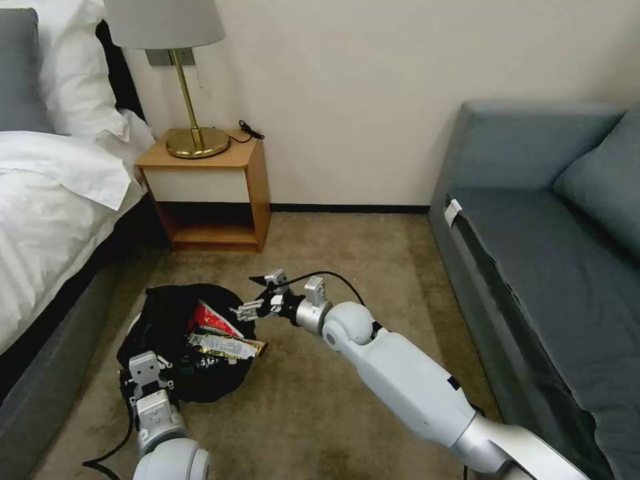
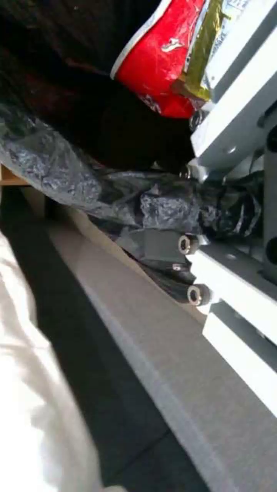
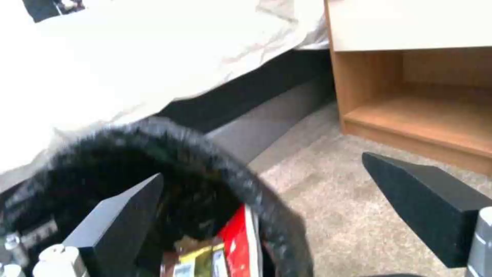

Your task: Pick up the trash bin, then pick up the garbage on the floor and place it into the trash bin.

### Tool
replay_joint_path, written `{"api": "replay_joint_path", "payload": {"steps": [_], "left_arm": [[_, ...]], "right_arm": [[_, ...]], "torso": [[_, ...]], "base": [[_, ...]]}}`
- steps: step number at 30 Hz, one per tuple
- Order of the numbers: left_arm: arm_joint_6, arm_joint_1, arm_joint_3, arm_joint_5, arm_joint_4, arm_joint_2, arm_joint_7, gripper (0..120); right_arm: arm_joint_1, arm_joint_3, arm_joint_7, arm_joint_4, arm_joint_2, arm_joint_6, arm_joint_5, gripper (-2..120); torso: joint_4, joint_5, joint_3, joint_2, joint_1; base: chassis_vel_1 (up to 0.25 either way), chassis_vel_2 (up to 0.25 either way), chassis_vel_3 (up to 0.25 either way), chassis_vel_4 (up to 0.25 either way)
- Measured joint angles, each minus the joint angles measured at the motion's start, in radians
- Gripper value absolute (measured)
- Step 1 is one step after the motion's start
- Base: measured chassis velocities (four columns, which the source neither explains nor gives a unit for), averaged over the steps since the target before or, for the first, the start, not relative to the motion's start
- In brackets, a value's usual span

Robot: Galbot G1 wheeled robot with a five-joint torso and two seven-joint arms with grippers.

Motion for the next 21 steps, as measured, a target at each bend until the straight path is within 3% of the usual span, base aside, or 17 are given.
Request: {"api": "replay_joint_path", "payload": {"steps": [8, 12, 13, 17, 18, 21], "left_arm": [[0.002, -0.037, -0.009, -0.145, 0.017, -0.003, -0.028, 0], [0.007, -0.078, -0.02, -0.323, 0.018, 0.003, -0.054, 0], [0.007, -0.078, -0.02, -0.323, 0.018, 0.003, -0.054, 0], [0.002, -0.118, -0.024, -0.483, 0.029, 0.002, -0.092, 0], [0.002, -0.118, -0.024, -0.483, 0.029, 0.002, -0.092, 0], [0.0, -0.148, -0.03, -0.594, 0.043, -0.005, -0.144, 0]], "right_arm": [[0.003, 0.073, -0.004, -0.009, 0.009, 0.0, 0.026, 100], [0.013, 0.133, -0.006, -0.028, 0.013, -0.001, 0.048, 100], [0.013, 0.133, -0.006, -0.028, 0.013, -0.001, 0.048, 100], [0.031, 0.197, -0.009, -0.053, 0.012, -0.002, 0.076, 100], [0.031, 0.197, -0.009, -0.053, 0.012, -0.002, 0.076, 100], [0.039, 0.235, -0.013, -0.065, 0.009, -0.004, 0.089, 100]], "torso": [[0.0, 0.0, 0.0, 0.0, 0.0], [-0.0001, 0.0001, 0.0, 0.0, 0.0], [-0.0001, 0.0001, 0.0, 0.0, 0.0], [-0.0001, 0.0001, 0.0, 0.0, 0.0], [-0.0001, 0.0001, 0.0, 0.0, 0.0], [-0.0002, 0.0001, 0.0, 0.0, 0.0]], "base": [[0.0, 0.0, 0.0, 0.0], [0.0, 0.0, 0.0, 0.0], [0.0, 0.0, 0.0, 0.0], [0.0, 0.0, 0.0, 0.0], [0.0, 0.0, 0.0, 0.0], [0.0, 0.0, 0.0, 0.0]]}}
